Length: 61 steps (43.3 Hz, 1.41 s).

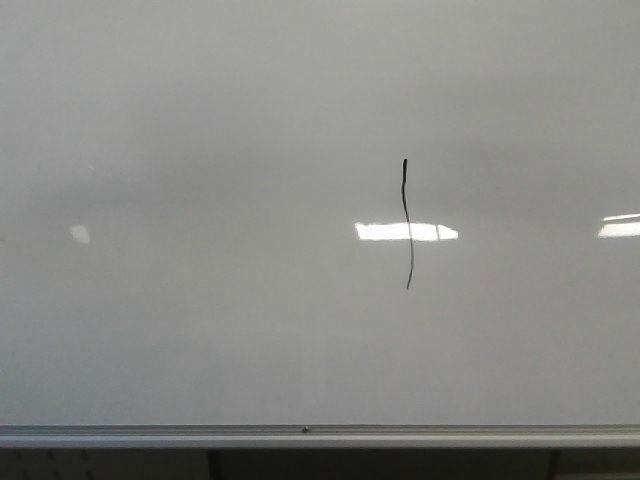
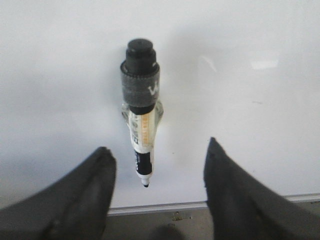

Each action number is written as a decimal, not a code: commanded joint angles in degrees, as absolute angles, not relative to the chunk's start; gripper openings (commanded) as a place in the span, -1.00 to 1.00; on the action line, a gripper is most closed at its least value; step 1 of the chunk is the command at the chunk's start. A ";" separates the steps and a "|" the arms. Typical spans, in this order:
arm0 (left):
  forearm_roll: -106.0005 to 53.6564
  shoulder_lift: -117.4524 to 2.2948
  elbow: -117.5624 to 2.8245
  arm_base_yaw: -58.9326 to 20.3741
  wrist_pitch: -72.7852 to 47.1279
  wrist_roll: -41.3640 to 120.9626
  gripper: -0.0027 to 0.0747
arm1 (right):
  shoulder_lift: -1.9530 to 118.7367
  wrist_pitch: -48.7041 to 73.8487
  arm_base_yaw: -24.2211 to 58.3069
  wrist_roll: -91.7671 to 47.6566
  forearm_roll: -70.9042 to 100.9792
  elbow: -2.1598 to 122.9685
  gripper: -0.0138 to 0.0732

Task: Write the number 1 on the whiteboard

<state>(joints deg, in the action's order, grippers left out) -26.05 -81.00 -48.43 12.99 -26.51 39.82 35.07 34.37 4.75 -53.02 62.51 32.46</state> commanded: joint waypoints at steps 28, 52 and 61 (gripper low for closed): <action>-31.53 -37.80 -32.78 6.09 -20.16 40.46 -0.98 | 32.52 14.29 4.53 -53.63 65.73 28.60 -0.82; -31.63 -14.60 -22.45 1.39 -20.00 40.46 -0.98 | 21.19 9.96 4.64 -53.63 65.73 24.55 -0.82; -31.63 -14.60 -22.31 1.39 -20.00 40.46 -0.98 | 21.19 10.12 4.64 -53.63 65.73 24.55 -0.82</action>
<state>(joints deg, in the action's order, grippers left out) -30.18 -14.17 -20.74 1.80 -23.97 40.54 20.84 11.63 4.75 -53.02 64.56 23.09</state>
